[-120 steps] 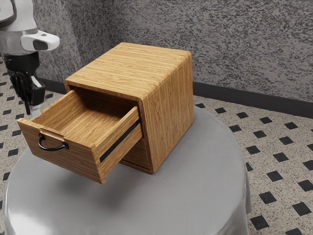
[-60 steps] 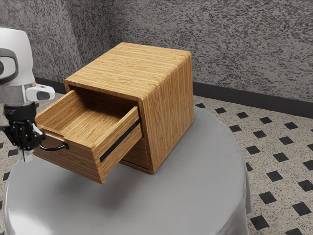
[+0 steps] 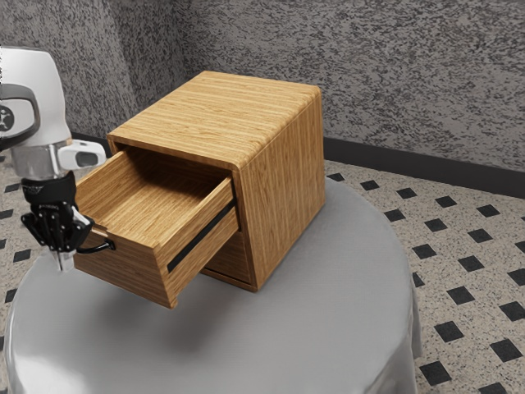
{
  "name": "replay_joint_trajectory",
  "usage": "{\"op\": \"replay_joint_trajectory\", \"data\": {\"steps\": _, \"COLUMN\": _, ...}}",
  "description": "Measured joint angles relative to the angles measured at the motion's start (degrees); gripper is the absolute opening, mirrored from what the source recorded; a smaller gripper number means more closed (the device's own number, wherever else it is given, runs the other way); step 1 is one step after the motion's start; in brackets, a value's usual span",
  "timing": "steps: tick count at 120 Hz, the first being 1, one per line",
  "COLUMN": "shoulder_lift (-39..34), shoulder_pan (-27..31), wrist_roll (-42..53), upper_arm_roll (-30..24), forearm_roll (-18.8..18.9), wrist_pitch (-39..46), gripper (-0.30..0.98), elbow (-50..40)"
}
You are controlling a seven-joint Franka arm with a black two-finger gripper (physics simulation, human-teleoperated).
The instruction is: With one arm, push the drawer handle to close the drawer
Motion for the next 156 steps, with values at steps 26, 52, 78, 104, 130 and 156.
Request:
{"op": "replay_joint_trajectory", "data": {"steps": 26, "shoulder_lift": 1.1, "shoulder_pan": 0.0, "wrist_roll": -1.3, "upper_arm_roll": 0.1, "forearm_roll": 0.0, "wrist_pitch": 1.2, "gripper": -0.1, "elbow": 1.6}}
{"op": "replay_joint_trajectory", "data": {"steps": 52, "shoulder_lift": 3.7, "shoulder_pan": -0.1, "wrist_roll": -2.2, "upper_arm_roll": 0.1, "forearm_roll": 0.1, "wrist_pitch": 2.3, "gripper": -0.1, "elbow": 2.5}}
{"op": "replay_joint_trajectory", "data": {"steps": 78, "shoulder_lift": 6.4, "shoulder_pan": -0.1, "wrist_roll": -2.8, "upper_arm_roll": 0.0, "forearm_roll": 0.2, "wrist_pitch": 3.4, "gripper": -0.1, "elbow": 4.5}}
{"op": "replay_joint_trajectory", "data": {"steps": 104, "shoulder_lift": 9.5, "shoulder_pan": -0.1, "wrist_roll": -3.3, "upper_arm_roll": -0.1, "forearm_roll": 0.3, "wrist_pitch": 3.9, "gripper": -0.1, "elbow": 7.2}}
{"op": "replay_joint_trajectory", "data": {"steps": 130, "shoulder_lift": 12.5, "shoulder_pan": -0.2, "wrist_roll": -3.6, "upper_arm_roll": -0.2, "forearm_roll": 0.2, "wrist_pitch": 4.3, "gripper": -0.1, "elbow": 9.9}}
{"op": "replay_joint_trajectory", "data": {"steps": 156, "shoulder_lift": 14.5, "shoulder_pan": -0.2, "wrist_roll": -3.8, "upper_arm_roll": -0.3, "forearm_roll": 0.1, "wrist_pitch": 4.6, "gripper": -0.1, "elbow": 12.1}}
